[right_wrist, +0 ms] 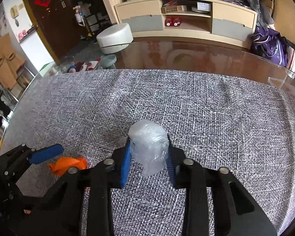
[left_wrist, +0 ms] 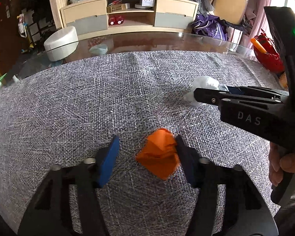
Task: Collect trash
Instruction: 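Grasp orange paper with left tool while right tool grasps clear plastic bag, then lower orange paper and plastic bag into the bin and open both tools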
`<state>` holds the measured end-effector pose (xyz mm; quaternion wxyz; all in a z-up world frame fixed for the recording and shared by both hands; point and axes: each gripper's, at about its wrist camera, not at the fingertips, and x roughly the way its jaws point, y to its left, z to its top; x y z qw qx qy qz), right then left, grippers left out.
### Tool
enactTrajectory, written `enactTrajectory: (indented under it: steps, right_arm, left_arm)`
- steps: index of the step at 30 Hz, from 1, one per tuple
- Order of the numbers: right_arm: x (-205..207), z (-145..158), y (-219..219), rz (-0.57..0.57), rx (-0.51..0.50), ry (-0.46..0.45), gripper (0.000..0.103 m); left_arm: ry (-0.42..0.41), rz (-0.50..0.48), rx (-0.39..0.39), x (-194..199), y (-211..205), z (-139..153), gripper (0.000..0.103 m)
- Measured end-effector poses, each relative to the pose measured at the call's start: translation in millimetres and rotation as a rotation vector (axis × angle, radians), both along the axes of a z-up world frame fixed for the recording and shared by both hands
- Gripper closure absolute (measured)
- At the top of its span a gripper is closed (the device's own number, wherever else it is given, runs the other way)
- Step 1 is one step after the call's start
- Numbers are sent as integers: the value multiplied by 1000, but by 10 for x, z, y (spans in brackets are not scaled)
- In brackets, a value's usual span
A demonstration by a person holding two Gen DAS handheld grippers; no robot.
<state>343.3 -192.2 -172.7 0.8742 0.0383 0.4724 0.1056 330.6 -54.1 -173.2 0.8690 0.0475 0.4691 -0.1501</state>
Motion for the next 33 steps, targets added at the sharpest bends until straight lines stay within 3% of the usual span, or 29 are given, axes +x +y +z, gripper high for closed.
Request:
enactTrajectory:
  steps: [1,8,13,21,27,33]
  right_arm:
    - [-13,8,-19,-1,-1,-2,75]
    - [-307,251,-77,-13,-32,-27,75]
    - [-678,531,-105,-8,-25,-59,75]
    - [-1433,1008,-178,-26,-3,-145,75]
    - [-2027,1153,-269,-39,23,-188,75]
    - [-2549,1004,-313,-50,64,-180,75]
  left_arm:
    - [3,-1,-6,-11,16,8,68]
    - [10,7,-26,-236,154,178,69]
    - [-58,10,-10,-617,198,562,70]
    - [-128,4,-66,-1401,254,1032,70]
    - [-152,-10,-76,-1945,217,1129,70]
    - [-139,-10,-91,-2393,205,1011,70]
